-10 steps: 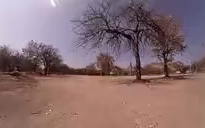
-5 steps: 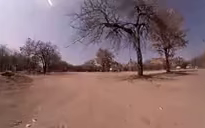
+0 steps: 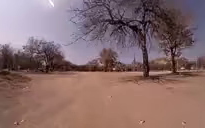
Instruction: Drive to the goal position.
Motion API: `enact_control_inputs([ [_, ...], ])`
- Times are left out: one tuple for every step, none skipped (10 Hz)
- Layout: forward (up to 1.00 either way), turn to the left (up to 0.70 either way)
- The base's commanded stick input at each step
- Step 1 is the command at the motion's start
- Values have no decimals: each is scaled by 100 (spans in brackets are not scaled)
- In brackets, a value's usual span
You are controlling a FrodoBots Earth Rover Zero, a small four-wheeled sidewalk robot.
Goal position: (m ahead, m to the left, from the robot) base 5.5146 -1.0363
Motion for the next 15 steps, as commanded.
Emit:
enact_control_inputs([
  [92,33],
  [92,17],
  [92,5],
  [92,0],
  [92,0],
  [92,0],
  [92,0],
  [92,0],
  [92,0],
  [92,0],
  [92,-8],
  [92,-32],
  [92,-36],
  [92,-33],
  [92,-26],
])
